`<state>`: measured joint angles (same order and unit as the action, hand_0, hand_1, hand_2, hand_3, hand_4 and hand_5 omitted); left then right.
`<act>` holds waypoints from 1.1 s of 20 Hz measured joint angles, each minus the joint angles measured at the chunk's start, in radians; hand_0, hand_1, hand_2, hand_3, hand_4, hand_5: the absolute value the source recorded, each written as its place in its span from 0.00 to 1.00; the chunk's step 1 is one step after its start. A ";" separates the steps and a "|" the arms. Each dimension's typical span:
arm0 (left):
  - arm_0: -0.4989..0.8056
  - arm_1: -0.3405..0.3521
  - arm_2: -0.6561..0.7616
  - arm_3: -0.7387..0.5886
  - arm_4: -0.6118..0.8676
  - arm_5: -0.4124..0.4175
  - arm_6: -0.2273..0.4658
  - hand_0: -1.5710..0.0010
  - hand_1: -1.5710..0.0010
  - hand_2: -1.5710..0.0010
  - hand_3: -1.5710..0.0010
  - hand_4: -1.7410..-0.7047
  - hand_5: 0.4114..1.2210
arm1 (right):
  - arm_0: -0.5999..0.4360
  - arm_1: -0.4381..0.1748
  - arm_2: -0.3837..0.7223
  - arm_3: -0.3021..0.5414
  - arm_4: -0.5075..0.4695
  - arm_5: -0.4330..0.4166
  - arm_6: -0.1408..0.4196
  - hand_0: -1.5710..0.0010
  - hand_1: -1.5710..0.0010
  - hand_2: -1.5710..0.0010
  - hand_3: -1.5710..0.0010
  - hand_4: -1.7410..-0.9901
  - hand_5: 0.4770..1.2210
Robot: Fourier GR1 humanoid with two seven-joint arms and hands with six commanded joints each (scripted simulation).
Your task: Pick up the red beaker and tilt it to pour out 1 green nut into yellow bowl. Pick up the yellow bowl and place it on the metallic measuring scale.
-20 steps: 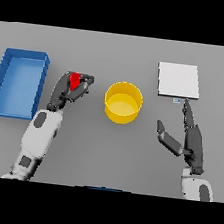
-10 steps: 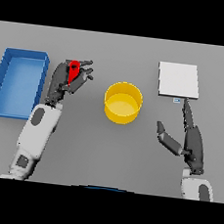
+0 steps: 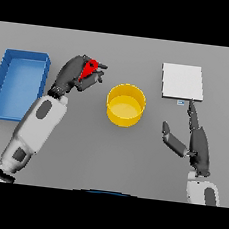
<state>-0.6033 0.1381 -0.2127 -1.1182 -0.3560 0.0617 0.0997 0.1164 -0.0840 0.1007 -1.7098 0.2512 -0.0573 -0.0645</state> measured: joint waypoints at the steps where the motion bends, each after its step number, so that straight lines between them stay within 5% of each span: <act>1: -0.016 0.009 -0.014 0.010 -0.023 0.005 0.031 0.00 0.00 0.00 0.00 0.01 0.87 | 0.006 -0.001 0.004 -0.006 0.002 0.002 -0.013 1.00 1.00 1.00 1.00 0.65 0.27; 9: -0.161 0.104 -0.285 0.064 -0.328 -0.063 0.160 0.00 0.00 0.00 0.00 0.00 0.94 | 0.024 0.014 0.022 -0.029 0.012 0.003 -0.004 1.00 1.00 1.00 1.00 0.63 0.30; 14: -0.259 0.141 -0.398 0.118 -0.434 -0.127 0.130 0.00 0.00 0.00 0.00 0.07 0.98 | 0.022 0.019 0.025 -0.032 0.005 0.008 -0.006 1.00 1.00 1.00 1.00 0.61 0.30; 18: -0.348 0.161 -0.500 0.147 -0.497 -0.238 0.102 0.00 0.00 0.00 0.19 0.04 0.99 | 0.003 0.033 0.006 -0.007 -0.026 0.004 -0.009 1.00 1.00 1.00 1.00 0.60 0.27; 22: -0.426 0.150 -0.610 0.196 -0.558 -0.292 0.017 0.00 0.00 0.00 0.08 0.02 1.00 | 0.010 0.036 -0.014 -0.002 -0.061 0.008 -0.028 1.00 1.00 1.00 1.00 0.59 0.24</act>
<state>-1.0289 0.2878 -0.8226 -0.9220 -0.9144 -0.2304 0.1172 0.1269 -0.0479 0.0869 -1.7116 0.1907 -0.0489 -0.0922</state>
